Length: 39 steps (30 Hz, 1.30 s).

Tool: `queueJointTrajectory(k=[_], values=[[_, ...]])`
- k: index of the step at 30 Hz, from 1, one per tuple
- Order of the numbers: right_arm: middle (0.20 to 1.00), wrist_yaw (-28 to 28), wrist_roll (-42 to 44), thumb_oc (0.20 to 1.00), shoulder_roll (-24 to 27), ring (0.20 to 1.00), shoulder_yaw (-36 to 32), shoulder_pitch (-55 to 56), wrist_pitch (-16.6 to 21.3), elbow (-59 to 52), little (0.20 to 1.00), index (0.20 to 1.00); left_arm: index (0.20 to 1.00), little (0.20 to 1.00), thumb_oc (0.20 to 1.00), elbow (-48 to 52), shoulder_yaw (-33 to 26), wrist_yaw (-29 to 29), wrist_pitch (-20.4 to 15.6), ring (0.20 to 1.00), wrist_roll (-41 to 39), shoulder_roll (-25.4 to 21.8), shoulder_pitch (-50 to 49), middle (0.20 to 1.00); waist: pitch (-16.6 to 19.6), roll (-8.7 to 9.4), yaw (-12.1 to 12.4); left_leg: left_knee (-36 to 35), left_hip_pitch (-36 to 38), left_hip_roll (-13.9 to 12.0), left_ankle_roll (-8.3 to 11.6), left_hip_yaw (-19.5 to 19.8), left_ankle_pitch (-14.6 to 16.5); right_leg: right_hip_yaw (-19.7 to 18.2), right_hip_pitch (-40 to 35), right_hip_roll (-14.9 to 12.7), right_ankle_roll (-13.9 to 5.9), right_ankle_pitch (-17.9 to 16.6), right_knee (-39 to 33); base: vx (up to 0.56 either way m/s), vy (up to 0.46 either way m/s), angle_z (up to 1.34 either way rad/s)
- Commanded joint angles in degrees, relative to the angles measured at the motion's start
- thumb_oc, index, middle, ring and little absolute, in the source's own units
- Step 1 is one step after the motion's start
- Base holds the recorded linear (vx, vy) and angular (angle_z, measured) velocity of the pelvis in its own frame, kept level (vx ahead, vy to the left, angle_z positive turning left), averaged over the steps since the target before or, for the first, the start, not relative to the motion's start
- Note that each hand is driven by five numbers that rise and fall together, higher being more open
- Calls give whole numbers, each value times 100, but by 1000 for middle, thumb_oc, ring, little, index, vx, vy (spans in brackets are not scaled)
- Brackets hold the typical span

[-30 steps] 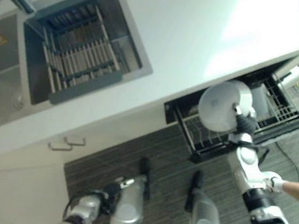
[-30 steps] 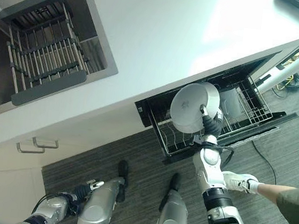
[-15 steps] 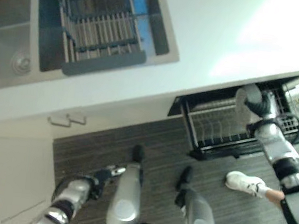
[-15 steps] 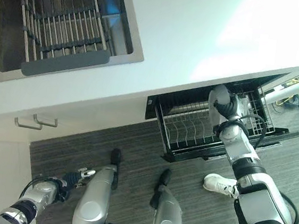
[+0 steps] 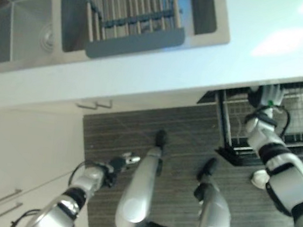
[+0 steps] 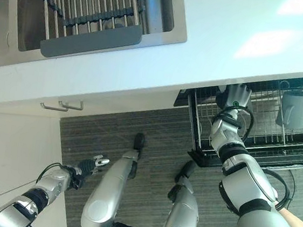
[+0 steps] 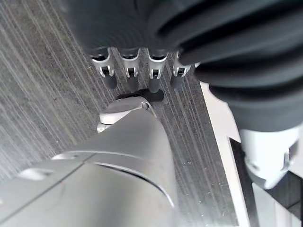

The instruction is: Place the dishes in the dishwasher.

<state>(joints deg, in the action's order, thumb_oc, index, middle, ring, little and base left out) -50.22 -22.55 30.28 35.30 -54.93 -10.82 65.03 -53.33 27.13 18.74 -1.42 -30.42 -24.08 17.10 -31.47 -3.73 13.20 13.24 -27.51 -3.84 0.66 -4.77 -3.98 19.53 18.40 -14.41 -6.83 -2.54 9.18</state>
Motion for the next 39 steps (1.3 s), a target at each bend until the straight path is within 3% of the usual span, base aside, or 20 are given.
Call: queueJointTrajectory(k=[1,3,4,7,11,12,16,17,18,19,20,23,24,27,28,29,30,32,37,39], values=[[200,-852,-175,200,444,200,14,-937,-280,-153,200,200,1000,1000,1000,174,205,-86,-92,1000,-187,-97,-60,1000,167,-34,104,391,-350,218,116,603,261,-378,-120,16,-81,365,555,-76,25,10],[200,-900,-286,200,457,200,8,-973,-431,-121,200,200,1000,1000,1000,183,216,-92,-83,1000,-224,-104,-63,1000,167,-50,110,415,-427,226,112,590,244,-372,-38,0,-90,345,591,-67,37,7],[200,-1050,-415,200,481,200,66,-1014,-784,-83,200,200,1000,1000,1000,292,199,-111,-66,1000,-291,-113,-107,1000,167,-88,128,433,-576,245,110,591,228,-393,105,-13,-86,334,636,-64,45,4],[200,-973,-294,200,460,200,180,-1025,-992,97,200,200,1000,1000,1000,408,231,-127,-86,1000,-346,-106,-105,1000,167,-106,155,406,-730,257,93,570,184,-392,266,-28,-109,293,636,-65,40,5],[200,-1154,50,200,403,200,59,-965,-1092,262,200,200,1000,1000,1000,504,279,-206,-100,1000,-436,-60,-83,1000,167,-155,146,401,-896,292,65,559,153,-441,471,-25,-109,287,697,-33,36,1],[200,-1239,307,200,399,200,27,-940,-1152,307,200,200,1000,1000,1000,586,311,-239,-81,1000,-477,-55,-110,1000,167,-163,157,450,-849,298,92,552,308,-482,445,-36,-145,400,753,43,29,0],[200,-1473,1038,200,378,200,-334,-891,-1174,472,200,200,1000,1000,1000,745,351,-286,-51,1000,-599,-65,-146,1000,167,-245,152,538,-962,321,82,511,347,-499,601,-96,-145,393,857,31,41,3],[294,-1433,1104,294,381,294,-413,-882,-1180,491,294,294,1000,1000,1000,769,363,-299,-46,1000,-629,-69,-144,1000,167,-257,147,542,-981,318,81,500,348,-499,623,-105,-145,389,866,20,35,3],[1000,-1189,1176,1000,370,1000,-518,-856,-1319,583,1000,1000,1000,1000,1000,821,380,-303,-47,1000,-671,-73,-153,1000,167,-284,144,553,-1027,324,81,488,343,-506,684,-127,-151,383,887,0,0,0],[1000,-825,1360,1000,378,1000,-515,-848,-1375,649,1000,1000,1000,1000,1000,901,387,-288,-21,1000,-692,-99,-159,1000,167,-310,155,554,-1072,331,73,480,333,-494,738,-148,-154,383,902,0,0,0],[1000,-775,1600,1000,358,1000,-526,-815,-1270,700,1000,1000,1000,1000,1000,958,398,-290,0,1000,-685,-101,-163,1000,167,-332,163,548,-1093,328,72,473,325,-492,779,-160,-154,383,919,14,6,3],[1000,-398,2683,1000,96,1000,-1011,-654,-65,717,1000,1000,1000,1000,1000,1109,428,-304,122,1000,-677,-88,-202,1000,167,-402,169,562,-1127,339,67,486,355,-515,914,-190,-126,438,1055,19,6,4],[1000,-233,2949,1000,16,1000,-1144,-608,183,697,1000,1000,1000,1000,1000,1124,424,-297,132,1000,-652,-86,-221,1000,167,-404,167,557,-1117,335,69,480,362,-522,918,-192,-121,450,1064,0,0,0],[1000,523,3675,1000,-163,1000,-1425,-460,912,550,1000,1000,1000,1000,1000,1179,400,-307,156,1000,-636,-93,-283,1000,167,-384,154,521,-1045,313,86,459,375,-516,865,-190,-102,468,1039,0,0,0],[1000,1142,4198,1000,-277,1000,-1521,-400,1338,403,1000,1000,1000,1000,1000,1216,357,-306,201,1000,-625,-102,-309,1000,167,-363,139,492,-973,293,105,435,374,-507,822,-190,-106,483,1040,13,-12,-5],[1000,1644,4627,1000,-342,1000,-1596,-330,1502,324,1000,1000,1000,1000,1000,1215,317,-288,210,1000,-599,-103,-331,1000,167,-346,126,486,-930,288,114,423,380,-515,793,-185,-92,498,1046,25,-11,-9],[1000,2577,5208,1000,-480,1000,-1676,-218,1645,250,1000,1000,1000,1000,1000,1173,234,-225,226,1000,-548,-110,-337,1000,167,-311,106,477,-850,272,125,387,382,-531,746,-165,-78,537,1075,23,-10,-13],[1000,3040,5569,1000,-568,1000,-1701,-60,1869,178,1000,1000,1000,1000,1000,1132,166,-203,283,1000,-537,-114,-317,1000,167,-281,72,466,-740,247,140,336,380,-535,663,-144,-64,565,1089,30,-16,-10],[1000,3047,5627,1000,-848,1000,-1932,290,2432,-122,1000,1000,1000,1000,1000,898,32,-122,168,1000,-470,-12,-467,1000,167,-216,-40,386,-312,149,190,215,426,-542,253,-63,-25,651,1011,30,-2,-5],[1000,2901,5474,1000,-916,1000,-1948,344,2428,-286,1000,1000,1000,1000,1000,786,-2,-127,140,1000,-460,28,-459,1000,167,-196,-68,339,-300,123,168,185,288,-497,204,-39,23,538,919,-18,4,-1]])
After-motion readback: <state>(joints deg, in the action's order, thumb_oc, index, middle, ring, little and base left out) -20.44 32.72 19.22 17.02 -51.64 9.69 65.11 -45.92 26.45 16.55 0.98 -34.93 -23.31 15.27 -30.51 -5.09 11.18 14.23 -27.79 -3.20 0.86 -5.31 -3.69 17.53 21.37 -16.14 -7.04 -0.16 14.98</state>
